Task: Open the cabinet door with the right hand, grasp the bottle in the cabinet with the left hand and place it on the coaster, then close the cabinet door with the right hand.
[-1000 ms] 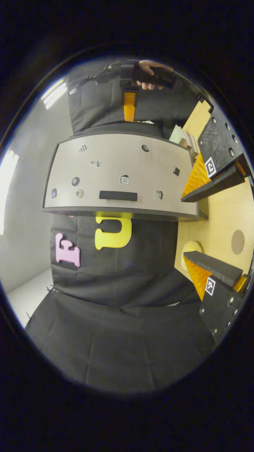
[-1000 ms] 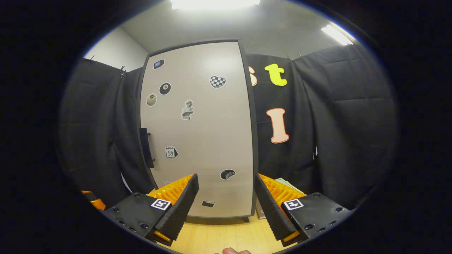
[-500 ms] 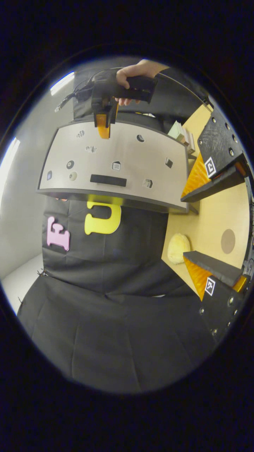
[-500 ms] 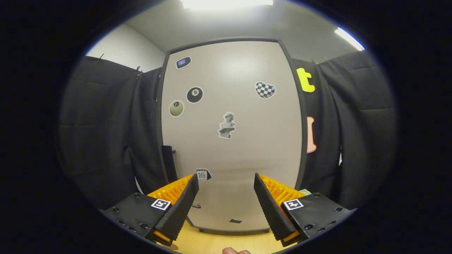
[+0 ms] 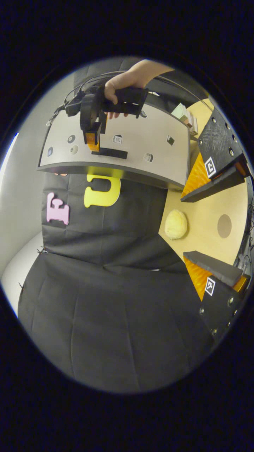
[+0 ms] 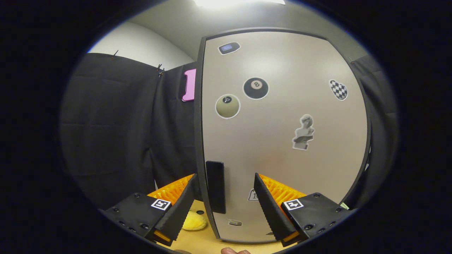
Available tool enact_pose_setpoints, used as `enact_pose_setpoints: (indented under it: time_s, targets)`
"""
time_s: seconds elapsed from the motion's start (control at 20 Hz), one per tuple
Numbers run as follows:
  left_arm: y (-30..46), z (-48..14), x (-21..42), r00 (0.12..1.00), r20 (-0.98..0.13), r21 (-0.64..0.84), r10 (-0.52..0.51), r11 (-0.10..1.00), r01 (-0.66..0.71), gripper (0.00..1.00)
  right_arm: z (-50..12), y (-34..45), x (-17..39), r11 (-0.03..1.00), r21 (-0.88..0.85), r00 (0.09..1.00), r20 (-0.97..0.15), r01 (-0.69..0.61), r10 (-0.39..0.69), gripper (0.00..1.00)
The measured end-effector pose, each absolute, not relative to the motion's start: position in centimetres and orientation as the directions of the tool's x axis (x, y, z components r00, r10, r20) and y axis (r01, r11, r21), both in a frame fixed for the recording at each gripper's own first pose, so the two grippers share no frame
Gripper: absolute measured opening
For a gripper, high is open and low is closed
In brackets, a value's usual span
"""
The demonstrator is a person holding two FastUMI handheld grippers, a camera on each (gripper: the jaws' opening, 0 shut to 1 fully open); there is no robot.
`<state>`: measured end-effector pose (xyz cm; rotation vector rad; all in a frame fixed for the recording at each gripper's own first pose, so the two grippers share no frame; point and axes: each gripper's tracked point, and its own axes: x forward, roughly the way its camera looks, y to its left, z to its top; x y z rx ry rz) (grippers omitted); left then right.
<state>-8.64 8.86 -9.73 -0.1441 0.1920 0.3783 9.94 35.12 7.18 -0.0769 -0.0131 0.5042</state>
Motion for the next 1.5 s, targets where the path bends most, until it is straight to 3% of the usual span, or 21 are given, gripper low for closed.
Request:
enact_pose_setpoints:
  time_s: [0.35, 0.45, 0.5, 0.55, 0.6, 0.7, 0.8, 0.85, 0.95, 1.15, 1.25, 1.45, 1.5]
  targets:
    - [8.3, -10.1, -8.9, 0.875, -0.243, -0.103, 0.419, 0.886, -0.453, 0.86, 3.7, 36.9, 12.7, 0.894, -0.057, 0.894, -0.09, -0.444, 0.439, 0.99]
    - [6.7, -10.3, -9.1, 0.87, -0.245, -0.089, 0.427, 0.884, -0.459, 0.83, 3.0, 37.2, 13.4, 0.899, -0.039, 0.896, -0.111, -0.436, 0.429, 0.81]
    - [6.3, -10.2, -9.0, 0.87, -0.241, -0.074, 0.431, 0.885, -0.459, 0.86, 2.8, 37.3, 13.5, 0.901, -0.029, 0.897, -0.116, -0.433, 0.427, 0.83]
    - [5.9, -10.0, -9.1, 0.87, -0.24, -0.057, 0.43, 0.889, -0.455, 0.86, 2.7, 37.7, 13.6, 0.898, -0.016, 0.893, -0.117, -0.44, 0.435, 0.75]
    - [5.6, -9.9, -9.0, 0.876, -0.235, -0.041, 0.422, 0.896, -0.443, 0.83, 2.7, 37.8, 13.6, 0.899, -0.01, 0.893, -0.118, -0.437, 0.433, 0.72]
    - [5.1, -9.5, -8.5, 0.895, -0.219, -0.026, 0.388, 0.915, -0.403, 0.83, 2.8, 37.7, 13.6, 0.91, -0.009, 0.905, -0.111, -0.414, 0.41, 0.54]
    - [5.1, -9.5, -7.8, 0.911, -0.215, -0.037, 0.353, 0.929, -0.369, 0.84, 2.8, 37.3, 14.2, 0.93, -0.019, 0.926, -0.107, -0.367, 0.363, 0.46]
    - [5.1, -9.7, -7.5, 0.917, -0.217, -0.054, 0.334, 0.934, -0.353, 0.83, 2.7, 37.2, 14.1, 0.934, -0.024, 0.93, -0.101, -0.358, 0.354, 0.35]
    - [5.6, -10.0, -7.2, 0.932, -0.212, -0.092, 0.295, 0.943, -0.32, 0.86, 2.9, 37.2, 14.1, 0.94, -0.068, 0.939, -0.105, -0.335, 0.327, 0.36]
    - [8.0, -11.1, -7.9, 0.943, -0.215, -0.113, 0.252, 0.953, -0.281, 0.83, 2.7, 37.1, 14.1, 0.95, -0.079, 0.95, -0.102, -0.302, 0.294, 0.31]
    - [9.0, -11.5, -8.5, 0.948, -0.218, -0.131, 0.231, 0.956, -0.263, 0.83, 2.7, 37.0, 14.0, 0.953, -0.088, 0.955, -0.093, -0.291, 0.283, 0.34]
    - [10.9, -12.5, -9.6, 0.953, -0.219, -0.175, 0.21, 0.952, -0.25, 0.86, 2.7, 37.1, 13.8, 0.949, -0.087, 0.95, -0.107, -0.303, 0.294, 0.17]
    - [11.2, -12.8, -9.5, 0.953, -0.221, -0.186, 0.205, 0.951, -0.248, 0.86, 2.7, 37.2, 13.9, 0.949, -0.08, 0.949, -0.106, -0.305, 0.297, 0.2]
